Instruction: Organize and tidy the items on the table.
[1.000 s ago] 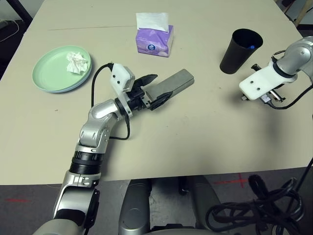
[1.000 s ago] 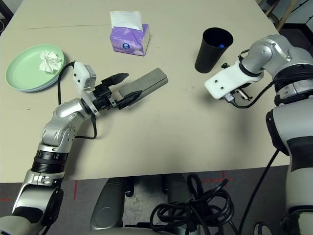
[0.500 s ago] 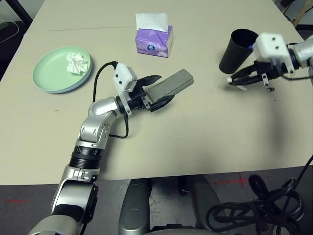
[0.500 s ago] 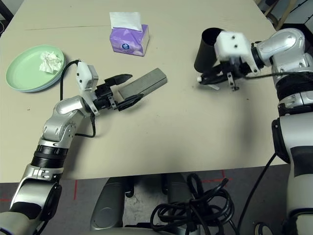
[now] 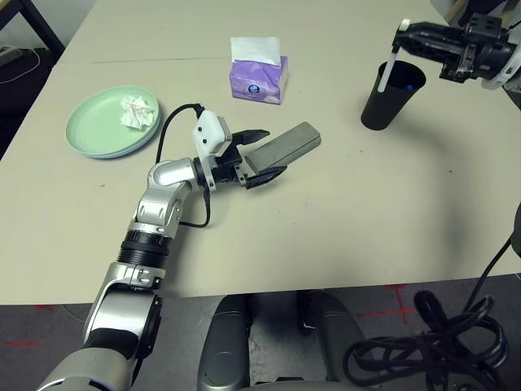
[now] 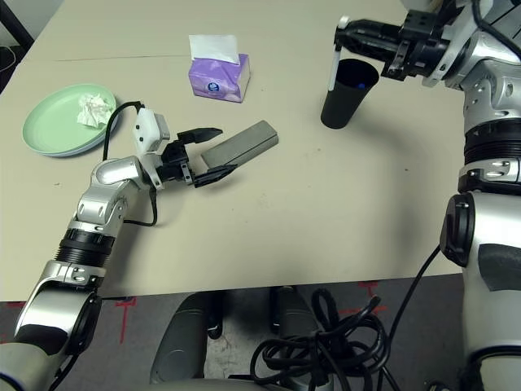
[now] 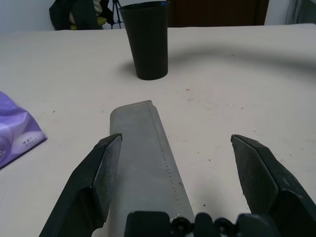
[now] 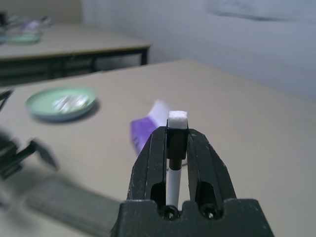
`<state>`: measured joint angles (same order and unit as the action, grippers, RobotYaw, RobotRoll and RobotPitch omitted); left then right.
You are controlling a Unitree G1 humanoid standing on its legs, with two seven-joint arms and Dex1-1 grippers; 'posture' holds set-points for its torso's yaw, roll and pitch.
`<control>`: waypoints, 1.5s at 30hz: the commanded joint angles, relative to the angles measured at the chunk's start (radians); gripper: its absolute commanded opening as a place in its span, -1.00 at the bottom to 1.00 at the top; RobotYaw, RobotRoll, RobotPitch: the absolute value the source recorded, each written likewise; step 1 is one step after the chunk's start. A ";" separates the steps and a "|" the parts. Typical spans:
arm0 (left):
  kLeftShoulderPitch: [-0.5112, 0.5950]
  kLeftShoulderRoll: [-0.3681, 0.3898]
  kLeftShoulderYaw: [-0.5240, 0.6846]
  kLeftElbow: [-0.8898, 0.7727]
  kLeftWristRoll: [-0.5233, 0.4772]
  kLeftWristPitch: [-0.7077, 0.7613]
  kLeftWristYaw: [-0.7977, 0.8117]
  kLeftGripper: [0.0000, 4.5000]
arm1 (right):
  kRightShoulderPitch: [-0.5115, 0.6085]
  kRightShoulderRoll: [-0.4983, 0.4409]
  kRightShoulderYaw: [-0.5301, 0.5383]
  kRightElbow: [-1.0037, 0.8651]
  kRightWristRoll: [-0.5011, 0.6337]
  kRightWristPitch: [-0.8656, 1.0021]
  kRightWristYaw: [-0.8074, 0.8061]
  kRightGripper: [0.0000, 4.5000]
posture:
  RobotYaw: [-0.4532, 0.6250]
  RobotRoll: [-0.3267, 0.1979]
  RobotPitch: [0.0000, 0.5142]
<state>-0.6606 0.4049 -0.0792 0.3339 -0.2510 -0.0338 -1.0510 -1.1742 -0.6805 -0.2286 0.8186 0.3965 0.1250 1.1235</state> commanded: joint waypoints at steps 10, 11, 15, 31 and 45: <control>0.015 -0.003 -0.013 -0.016 0.012 0.018 0.005 1.00 | 0.158 0.232 -0.061 -0.338 -0.037 0.083 -0.607 -0.81 | -0.18 0.25 -0.51; 0.014 -0.004 -0.012 -0.017 0.011 0.022 0.007 1.00 | 0.161 0.233 -0.058 -0.355 -0.038 0.106 -0.628 -0.81 | -0.18 0.25 -0.51; 0.012 -0.005 -0.010 -0.022 0.008 0.031 0.010 1.00 | 0.158 0.225 -0.051 -0.396 -0.055 0.191 -0.708 -0.81 | -0.19 0.25 -0.52; 0.006 -0.013 -0.006 -0.030 0.000 0.059 0.020 1.00 | 0.168 0.216 -0.043 -0.454 -0.076 0.377 -0.843 -0.81 | -0.20 0.25 -0.50; 0.000 -0.013 -0.005 -0.022 0.001 0.057 0.021 1.00 | 0.166 0.225 -0.046 -0.427 -0.085 0.282 -0.825 0.85 | -0.20 0.25 -0.51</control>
<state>-0.6581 0.3949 -0.0797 0.3236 -0.2496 0.0198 -1.0279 -1.0092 -0.4544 -0.2686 0.3841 0.3093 0.4226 0.2899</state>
